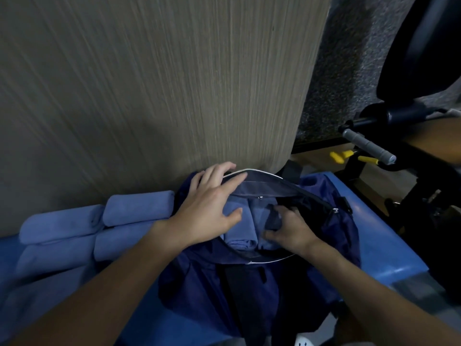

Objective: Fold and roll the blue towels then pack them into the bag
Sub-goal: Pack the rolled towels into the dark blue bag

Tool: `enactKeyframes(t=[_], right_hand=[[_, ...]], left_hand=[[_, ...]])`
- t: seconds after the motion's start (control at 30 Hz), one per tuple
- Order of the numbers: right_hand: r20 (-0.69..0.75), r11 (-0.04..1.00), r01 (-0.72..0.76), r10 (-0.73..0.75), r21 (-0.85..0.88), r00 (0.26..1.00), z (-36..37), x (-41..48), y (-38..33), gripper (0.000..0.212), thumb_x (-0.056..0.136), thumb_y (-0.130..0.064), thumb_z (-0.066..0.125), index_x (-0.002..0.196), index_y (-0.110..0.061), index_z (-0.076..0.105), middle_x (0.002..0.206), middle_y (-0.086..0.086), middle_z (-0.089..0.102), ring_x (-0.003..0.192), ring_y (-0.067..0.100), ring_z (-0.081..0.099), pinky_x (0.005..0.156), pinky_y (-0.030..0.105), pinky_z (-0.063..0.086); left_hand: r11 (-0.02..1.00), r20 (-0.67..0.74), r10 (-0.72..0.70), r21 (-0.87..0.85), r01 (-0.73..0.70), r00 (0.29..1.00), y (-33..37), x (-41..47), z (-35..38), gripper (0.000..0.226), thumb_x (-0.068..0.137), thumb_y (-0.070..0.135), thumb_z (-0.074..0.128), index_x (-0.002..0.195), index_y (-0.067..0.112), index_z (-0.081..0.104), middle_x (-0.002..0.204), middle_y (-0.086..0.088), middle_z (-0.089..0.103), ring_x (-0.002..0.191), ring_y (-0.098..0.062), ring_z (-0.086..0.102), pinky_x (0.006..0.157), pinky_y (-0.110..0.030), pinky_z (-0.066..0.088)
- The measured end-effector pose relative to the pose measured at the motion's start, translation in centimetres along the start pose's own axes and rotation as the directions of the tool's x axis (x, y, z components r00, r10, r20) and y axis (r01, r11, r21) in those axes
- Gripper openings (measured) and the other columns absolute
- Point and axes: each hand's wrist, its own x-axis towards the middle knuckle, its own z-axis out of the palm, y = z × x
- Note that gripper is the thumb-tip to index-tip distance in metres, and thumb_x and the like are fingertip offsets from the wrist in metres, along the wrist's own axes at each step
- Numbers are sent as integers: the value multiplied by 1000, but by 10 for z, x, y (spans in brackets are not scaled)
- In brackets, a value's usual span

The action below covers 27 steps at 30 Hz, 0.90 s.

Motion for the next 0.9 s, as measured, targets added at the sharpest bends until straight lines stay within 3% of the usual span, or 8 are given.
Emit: enactKeyframes(t=[0.1,0.17,0.3,0.47,0.57,0.67,0.77,0.9], right_hand=[[-159,964,162,-197,-211,967,9,-28,-7,59,79,-38,71,133,-23,52,140,1,38,132,23,35,111,36,26],[-261,942,278,-320,-185,911,19,-43,-9,42,79,-32,72,120,-23,62,132,-5,46,126,18,42,110,35,24],[-320,899,437,-424,-32,847,36,-65,-21,23,78,-28,68,101,-22,69,112,-8,57,106,19,57,96,48,44],[-340,853,482,-401,200,851,58,-86,-46,19,81,-15,72,98,-23,68,99,-18,60,99,5,57,91,41,47],[-347,861,445,-350,247,870,64,-81,-52,18,82,-11,71,97,-21,69,96,-17,61,95,3,58,89,31,48],[-337,861,407,-303,303,891,65,-75,-54,19,82,-5,70,94,-21,68,94,-14,62,93,2,57,81,14,46],[-327,841,396,-281,369,902,65,-70,-56,21,83,-2,69,92,-21,67,93,-11,62,91,4,59,78,11,45],[-312,811,396,-278,430,909,63,-65,-57,22,84,-1,67,91,-22,66,94,-8,63,92,8,59,79,13,45]], left_hand=[[997,-35,-20,-75,17,999,-3,-24,-4,59,89,48,42,147,41,34,152,12,26,146,-10,17,117,-50,20],[978,-65,-94,-195,79,994,-7,-45,-5,55,93,46,41,148,41,34,153,17,25,146,-6,16,119,-44,20],[884,-146,-313,-406,232,939,-28,-87,0,47,100,31,45,146,28,37,150,15,35,140,0,29,117,-33,27],[918,-174,-368,-228,326,914,-78,-97,-1,43,97,9,38,139,10,48,145,-1,45,133,-12,41,113,-34,33],[939,-51,-336,-95,331,940,-121,-76,-9,40,94,-3,48,133,2,54,136,-14,53,125,-28,50,107,-29,34],[919,251,-391,61,389,886,-152,-58,-21,54,95,18,57,146,13,40,146,-9,45,132,-26,44,110,-36,34],[888,422,-459,254,384,782,-171,-46,-27,77,89,56,56,152,22,27,151,-2,40,136,-24,40,111,-47,33],[873,503,-477,365,324,721,-177,-40,-30,91,62,86,45,131,27,49,125,4,52,118,-20,49,104,-50,36]])
